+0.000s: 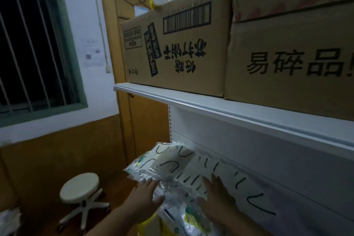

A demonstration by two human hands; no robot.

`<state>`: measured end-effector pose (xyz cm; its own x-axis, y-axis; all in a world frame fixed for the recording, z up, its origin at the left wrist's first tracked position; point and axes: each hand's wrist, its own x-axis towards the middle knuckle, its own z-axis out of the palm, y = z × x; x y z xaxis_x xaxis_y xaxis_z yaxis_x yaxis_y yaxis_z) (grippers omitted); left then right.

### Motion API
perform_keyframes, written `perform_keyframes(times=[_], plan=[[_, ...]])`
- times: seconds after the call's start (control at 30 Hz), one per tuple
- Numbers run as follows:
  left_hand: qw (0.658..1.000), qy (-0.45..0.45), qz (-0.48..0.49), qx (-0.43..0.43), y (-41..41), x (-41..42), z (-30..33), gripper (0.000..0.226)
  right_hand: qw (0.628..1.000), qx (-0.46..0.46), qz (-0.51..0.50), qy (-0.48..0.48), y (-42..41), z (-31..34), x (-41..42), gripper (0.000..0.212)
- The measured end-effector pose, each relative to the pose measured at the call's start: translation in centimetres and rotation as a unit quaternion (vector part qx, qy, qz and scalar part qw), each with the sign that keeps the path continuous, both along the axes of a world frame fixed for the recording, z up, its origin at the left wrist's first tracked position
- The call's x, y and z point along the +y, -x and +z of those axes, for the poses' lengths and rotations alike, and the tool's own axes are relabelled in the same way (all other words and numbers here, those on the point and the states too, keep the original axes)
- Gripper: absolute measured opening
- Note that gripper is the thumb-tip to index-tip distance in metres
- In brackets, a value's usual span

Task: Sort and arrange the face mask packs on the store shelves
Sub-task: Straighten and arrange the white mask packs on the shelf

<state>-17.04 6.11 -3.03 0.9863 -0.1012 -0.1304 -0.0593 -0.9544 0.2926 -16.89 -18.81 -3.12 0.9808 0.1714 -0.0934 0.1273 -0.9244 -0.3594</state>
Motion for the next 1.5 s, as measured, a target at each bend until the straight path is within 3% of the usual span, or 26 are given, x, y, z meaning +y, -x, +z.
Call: perform_keyframes(times=[0.27,0.4,0.53,0.7,0.77,0.93,1.0,1.03,1.1,1.13,1.17,1.2,1.27,1.3,1.4,1.5], plan=[[0.998,0.054,-0.017,-0.025,-5.5,2.3,-0.1,0.066,0.999,0.015,-0.025,-0.043,-5.8,-1.3,4.2,0.073],[0.997,0.053,-0.043,-0.038,-9.1,3.8,-0.8,0.064,1.0,-0.009,-0.001,0.024,-8.2,-2.4,6.5,0.08],[0.992,0.086,-0.083,-0.049,-12.4,5.0,-1.9,0.059,0.997,-0.023,-0.041,0.057,-11.6,-2.3,9.5,0.09],[0.971,0.191,-0.09,-0.112,-16.0,7.1,-2.5,0.04,0.989,0.054,-0.057,0.127,-14.2,-2.9,11.5,0.106],[0.964,0.221,-0.078,-0.127,-17.3,7.4,-2.5,0.031,0.988,0.044,-0.063,0.131,-14.4,-3.2,11.7,0.099],[0.935,0.345,-0.027,-0.074,-19.9,7.8,-2.9,0.021,0.988,-0.083,-0.127,0.04,-13.7,-2.5,12.9,0.045],[0.901,0.434,0.003,-0.005,-21.0,7.6,-2.3,0.021,0.982,-0.135,-0.134,-0.017,-13.1,-2.1,13.7,0.036],[0.85,0.519,0.034,0.077,-21.6,7.5,-2.0,0.02,0.976,-0.165,-0.133,-0.047,-12.7,-1.7,14.4,0.035],[0.692,0.653,0.052,0.302,-22.6,7.6,-1.6,0.038,0.963,-0.247,-0.101,-0.035,-12.5,-0.9,15.7,0.042],[0.633,0.671,0.036,0.386,-22.9,7.9,-1.5,0.048,0.962,-0.268,-0.057,0.0,-12.5,-0.3,16.5,0.051],[0.598,0.675,0.011,0.431,-22.9,8.1,-1.5,0.051,0.972,-0.232,-0.009,0.035,-12.7,0.0,17.1,0.061],[0.582,0.677,-0.002,0.45,-23.0,8.3,-1.4,0.048,0.982,-0.18,0.018,0.059,-12.8,0.0,17.7,0.069],[0.603,0.666,0.001,0.44,-23.1,8.4,-2.0,0.041,0.994,-0.032,0.052,0.096,-12.9,-0.4,18.0,0.079],[0.617,0.663,0.019,0.423,-23.1,8.5,-2.3,0.042,0.992,-0.005,0.065,0.107,-12.8,-0.5,17.8,0.082],[0.647,0.652,0.059,0.392,-23.1,9.2,-2.2,0.039,0.996,0.0,0.042,0.075,-12.9,-0.5,17.1,0.087],[0.65,0.661,0.098,0.361,-23.3,10.5,-1.4,0.041,0.995,0.006,-0.049,0.085,-13.9,-1.0,15.6,0.086]])
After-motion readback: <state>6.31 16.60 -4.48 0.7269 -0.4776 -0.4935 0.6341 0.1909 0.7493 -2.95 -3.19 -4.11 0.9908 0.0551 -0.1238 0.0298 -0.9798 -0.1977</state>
